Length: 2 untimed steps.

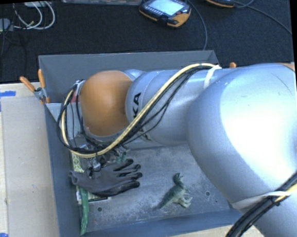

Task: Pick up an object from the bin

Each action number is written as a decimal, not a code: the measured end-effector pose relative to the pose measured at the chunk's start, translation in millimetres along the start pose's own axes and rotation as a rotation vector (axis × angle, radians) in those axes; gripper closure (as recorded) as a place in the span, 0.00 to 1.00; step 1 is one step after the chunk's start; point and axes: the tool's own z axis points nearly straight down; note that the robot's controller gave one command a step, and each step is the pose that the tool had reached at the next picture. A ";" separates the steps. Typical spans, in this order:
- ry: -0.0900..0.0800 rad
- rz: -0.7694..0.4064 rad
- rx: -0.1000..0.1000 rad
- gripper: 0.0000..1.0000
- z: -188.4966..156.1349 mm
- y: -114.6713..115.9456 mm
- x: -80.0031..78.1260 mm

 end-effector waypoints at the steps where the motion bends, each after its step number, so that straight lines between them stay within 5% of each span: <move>1: 0.000 0.000 0.000 1.00 0.0 0.0 0.0; 2: 0.000 0.001 0.000 1.00 -1.4 -0.1 0.2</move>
Offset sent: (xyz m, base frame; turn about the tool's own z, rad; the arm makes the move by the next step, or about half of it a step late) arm -0.0001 0.0000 0.0136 0.0000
